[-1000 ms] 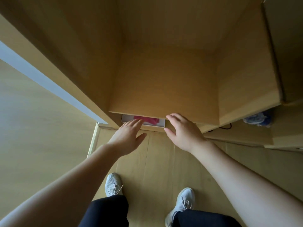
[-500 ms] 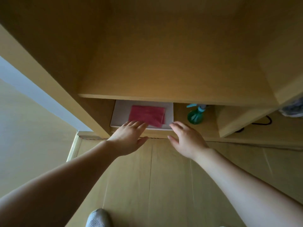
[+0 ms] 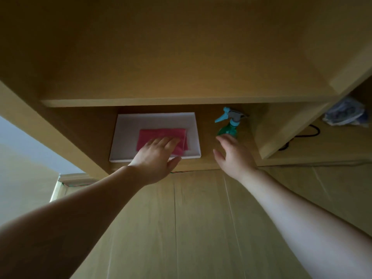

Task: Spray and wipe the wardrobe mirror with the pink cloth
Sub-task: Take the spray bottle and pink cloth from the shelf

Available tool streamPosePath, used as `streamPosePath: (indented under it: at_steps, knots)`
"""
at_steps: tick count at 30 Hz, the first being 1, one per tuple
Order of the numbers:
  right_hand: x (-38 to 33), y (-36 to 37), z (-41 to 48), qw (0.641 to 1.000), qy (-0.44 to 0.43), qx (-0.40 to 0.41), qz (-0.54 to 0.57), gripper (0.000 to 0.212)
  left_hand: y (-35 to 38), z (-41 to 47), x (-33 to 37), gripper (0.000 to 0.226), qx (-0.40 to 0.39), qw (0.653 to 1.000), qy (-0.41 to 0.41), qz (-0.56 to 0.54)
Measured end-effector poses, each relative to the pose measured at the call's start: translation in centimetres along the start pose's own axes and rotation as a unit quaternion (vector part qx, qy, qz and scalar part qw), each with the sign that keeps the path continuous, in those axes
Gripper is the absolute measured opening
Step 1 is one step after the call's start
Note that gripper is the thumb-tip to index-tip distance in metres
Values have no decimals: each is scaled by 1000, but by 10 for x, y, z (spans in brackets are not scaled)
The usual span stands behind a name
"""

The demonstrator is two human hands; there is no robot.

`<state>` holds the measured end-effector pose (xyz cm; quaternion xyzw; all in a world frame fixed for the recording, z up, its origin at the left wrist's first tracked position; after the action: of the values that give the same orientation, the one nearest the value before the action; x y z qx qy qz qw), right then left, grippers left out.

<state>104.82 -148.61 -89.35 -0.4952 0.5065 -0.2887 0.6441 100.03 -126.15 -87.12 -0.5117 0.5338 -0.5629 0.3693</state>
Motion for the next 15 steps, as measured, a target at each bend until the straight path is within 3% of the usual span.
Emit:
streamPosePath:
  at_steps: [5,10,15]
  knots:
    - [24,-6,31,995,86,2,-39,62,3,4,-3,58,25,1000,7,-8]
    - [41,2,51,991,70,44,-101,74,7,5,-6,58,35,999,13,-1]
    - [48,4,68,987,63,87,-123,71,10,5,-12,58,57,998,20,14]
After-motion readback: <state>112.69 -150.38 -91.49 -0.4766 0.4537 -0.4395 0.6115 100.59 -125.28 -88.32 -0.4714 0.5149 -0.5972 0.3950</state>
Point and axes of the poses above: each hand's wrist, its own z-axis towards the middle knuckle, its own y-axis out of the palm, x = y × z, the point moved 2 cm from there along z, towards the middle knuckle
